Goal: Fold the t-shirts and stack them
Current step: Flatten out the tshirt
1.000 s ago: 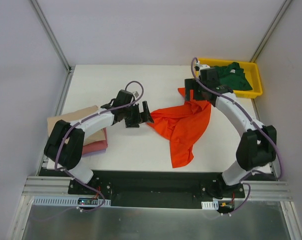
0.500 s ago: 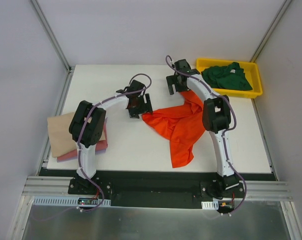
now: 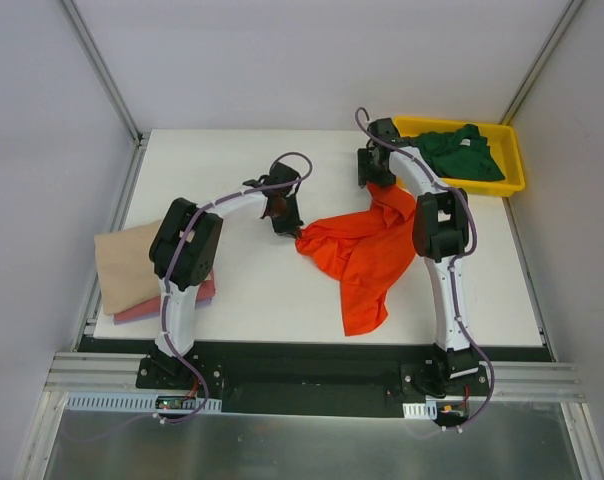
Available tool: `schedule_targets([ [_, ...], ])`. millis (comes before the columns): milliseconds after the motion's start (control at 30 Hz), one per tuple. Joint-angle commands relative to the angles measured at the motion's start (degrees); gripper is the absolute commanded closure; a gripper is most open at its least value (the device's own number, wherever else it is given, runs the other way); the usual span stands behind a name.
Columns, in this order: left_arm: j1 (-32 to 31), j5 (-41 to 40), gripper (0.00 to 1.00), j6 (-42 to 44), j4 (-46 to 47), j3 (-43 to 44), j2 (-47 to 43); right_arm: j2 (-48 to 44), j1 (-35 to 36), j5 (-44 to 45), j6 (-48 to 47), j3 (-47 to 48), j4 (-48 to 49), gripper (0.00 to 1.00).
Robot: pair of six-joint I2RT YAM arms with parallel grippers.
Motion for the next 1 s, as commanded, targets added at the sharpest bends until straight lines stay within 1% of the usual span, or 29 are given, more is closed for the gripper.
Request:
schedule_targets([
  [0,-0.7,-4.4,1.00,2.1,-2.4,-0.2,-2.2,-0.1,-0.1,0.8,3.0,-1.3,-2.7,0.54],
  [33,-0.8,-6.1,1.00,2.6,-2.4,-0.8,-3.5,-0.3,-0.1,1.8,3.1,-1.4,-2.7,0.63],
  [100,-0.7,-9.5,1.00,4.0,-2.4,-2.1,-7.0,-1.0,-0.2,3.8,3.4,-1.1,-2.5,0.79],
  [133,-0.7,-12.3,1.00,4.8,-2.4,-2.9,-8.6,-1.5,-0.3,4.1,3.2,-1.1,-2.2,0.83],
  [167,-0.7,-15.1,1.00,5.8,-2.4,-3.8,-10.7,-3.1,-0.3,3.0,2.5,-1.7,-1.3,0.89],
  [200,-0.7,-16.8,1.00,6.3,-2.4,-4.7,-12.6,-5.1,-0.4,0.0,1.4,-3.0,0.3,0.95],
  [233,-0.7,-18.6,1.00,7.4,-2.4,-5.6,-14.9,-8.0,-0.6,-2.6,0.7,-5.5,3.0,0.99],
  [300,-0.6,-22.2,1.00,8.7,-2.7,-7.5,-19.3,-15.6,-1.1,-7.7,0.7,-12.5,9.3,0.99],
  [367,-0.6,-24.9,1.00,9.6,-2.8,-9.1,-24.0,-25.2,-1.5,-8.1,1.0,-21.5,18.3,0.99],
  [433,-0.6,-26.8,1.00,10.3,-2.9,-10.5,-29.5,-35.1,-1.9,-7.1,1.1,-29.7,24.1,0.99],
  [500,-0.6,-28.6,1.00,11.0,-3.0,-11.7,-34.9,-44.1,-2.3,-5.3,1.1,-36.1,26.8,0.99],
  [567,-0.6,-30.0,1.00,11.5,-3.0,-12.5,-40.5,-52.7,-2.4,-3.6,0.3,-40.4,27.6,0.99],
  [633,-0.7,-30.5,1.00,12.1,-3.0,-12.7,-46.9,-60.0,-2.5,-0.9,-0.7,-43.8,28.3,1.00],
  [733,-0.7,-32.1,1.00,13.5,-3.0,-11.7,-54.7,-70.3,-2.4,0.0,-1.4,-47.5,28.8,0.99],
  [833,-0.7,-33.3,1.00,15.8,-3.0,-9.1,-61.5,-80.2,-2.5,0.6,-1.9,-48.0,28.7,1.00],
  [967,-0.7,-35.7,1.00,19.0,-3.0,-4.3,-68.6,-88.9,-2.5,2.9,-3.9,-45.1,25.9,1.00],
])
